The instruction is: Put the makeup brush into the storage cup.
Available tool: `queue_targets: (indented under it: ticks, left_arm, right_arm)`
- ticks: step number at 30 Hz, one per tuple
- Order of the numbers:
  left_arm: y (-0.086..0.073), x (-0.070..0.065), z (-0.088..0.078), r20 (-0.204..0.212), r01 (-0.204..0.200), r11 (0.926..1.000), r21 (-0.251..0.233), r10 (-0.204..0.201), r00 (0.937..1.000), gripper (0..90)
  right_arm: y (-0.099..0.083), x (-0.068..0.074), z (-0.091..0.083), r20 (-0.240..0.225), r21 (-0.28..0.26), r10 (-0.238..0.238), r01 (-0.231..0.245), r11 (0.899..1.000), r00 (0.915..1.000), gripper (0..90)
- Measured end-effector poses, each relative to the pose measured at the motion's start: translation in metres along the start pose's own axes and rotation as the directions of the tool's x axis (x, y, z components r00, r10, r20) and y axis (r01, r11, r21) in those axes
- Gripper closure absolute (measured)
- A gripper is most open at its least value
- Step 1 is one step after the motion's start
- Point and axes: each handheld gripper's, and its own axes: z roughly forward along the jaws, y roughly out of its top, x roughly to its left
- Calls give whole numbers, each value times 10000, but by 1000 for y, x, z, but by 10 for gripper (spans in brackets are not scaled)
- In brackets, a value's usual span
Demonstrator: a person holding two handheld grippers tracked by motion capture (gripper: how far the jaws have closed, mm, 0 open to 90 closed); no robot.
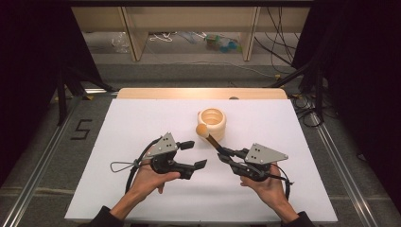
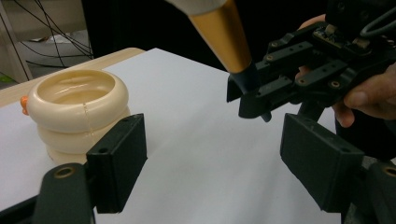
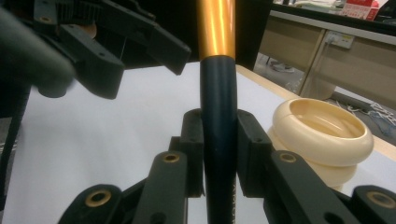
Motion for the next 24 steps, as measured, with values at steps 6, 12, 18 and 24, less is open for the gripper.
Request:
queue_targets:
  ticks: [6,12,18,24]
  left_arm:
    - [1,-2,5,162,164,9995,-273,-160,9997,225]
    - [2,-5,8,308,339,9979,-550,-322,9990,226]
    - [3,-7,9,353,418,9968,-679,-395,9986,248]
    - [3,-8,10,572,538,9952,-819,-492,9971,302]
  right_arm:
    - [-1,7,5,-343,-48,134,-135,9999,9993,760]
    - [-1,14,11,-588,17,45,-44,10000,9983,760]
    - [-1,18,14,-734,-72,161,-167,9998,9972,759]
    - [0,21,15,-923,-170,175,-191,9997,9956,760]
